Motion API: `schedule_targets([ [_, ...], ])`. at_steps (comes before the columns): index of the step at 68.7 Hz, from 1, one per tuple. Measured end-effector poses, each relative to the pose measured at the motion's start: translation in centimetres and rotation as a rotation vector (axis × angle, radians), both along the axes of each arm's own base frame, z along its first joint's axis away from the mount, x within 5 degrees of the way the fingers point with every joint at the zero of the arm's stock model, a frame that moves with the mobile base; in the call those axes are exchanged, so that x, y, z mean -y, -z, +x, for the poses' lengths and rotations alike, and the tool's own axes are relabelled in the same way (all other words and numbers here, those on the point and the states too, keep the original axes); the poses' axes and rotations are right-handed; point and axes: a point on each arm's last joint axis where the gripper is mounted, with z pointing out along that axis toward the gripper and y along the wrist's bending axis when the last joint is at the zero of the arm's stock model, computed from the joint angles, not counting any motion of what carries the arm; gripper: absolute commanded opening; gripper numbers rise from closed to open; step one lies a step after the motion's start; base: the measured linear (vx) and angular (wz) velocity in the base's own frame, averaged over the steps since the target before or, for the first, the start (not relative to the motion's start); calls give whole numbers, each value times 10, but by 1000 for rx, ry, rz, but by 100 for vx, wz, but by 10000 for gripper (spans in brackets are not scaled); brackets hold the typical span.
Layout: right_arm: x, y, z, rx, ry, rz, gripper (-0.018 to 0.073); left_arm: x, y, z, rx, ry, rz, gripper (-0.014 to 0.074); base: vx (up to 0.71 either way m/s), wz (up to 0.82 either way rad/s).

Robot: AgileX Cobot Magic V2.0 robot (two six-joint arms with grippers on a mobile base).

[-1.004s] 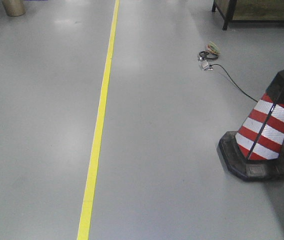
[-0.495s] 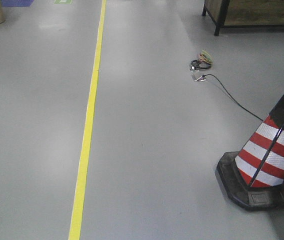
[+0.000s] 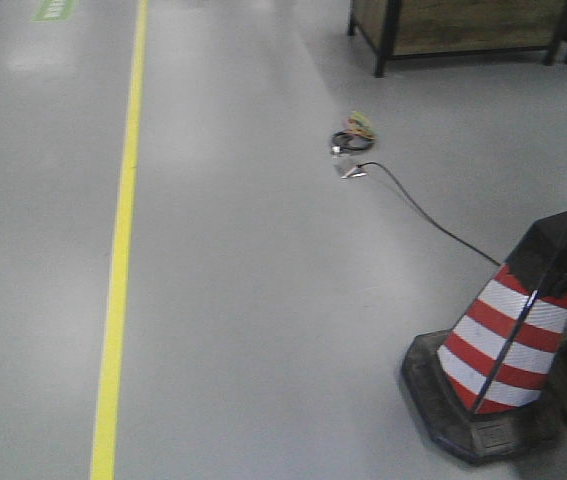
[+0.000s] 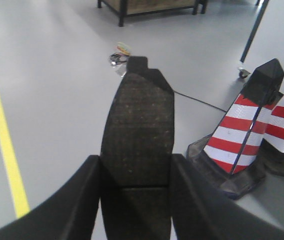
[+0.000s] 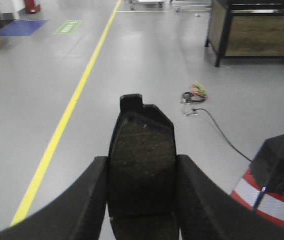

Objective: Move and align brake pads A on conveyor
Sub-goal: 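Drive along the yellow floor line past the striped cones, then turn and drive up to the dark grey conveyor belt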

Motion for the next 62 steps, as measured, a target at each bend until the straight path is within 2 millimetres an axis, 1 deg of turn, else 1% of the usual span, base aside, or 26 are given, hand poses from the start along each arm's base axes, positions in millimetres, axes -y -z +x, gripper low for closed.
schedule_targets([
  [19, 0, 0, 0, 0, 0, 0, 32, 0, 0, 0, 0, 0, 1, 83, 32, -61],
  [62, 0, 0, 0, 0, 0, 0, 32, 0, 0, 0, 0, 0, 1, 83, 26, -81],
])
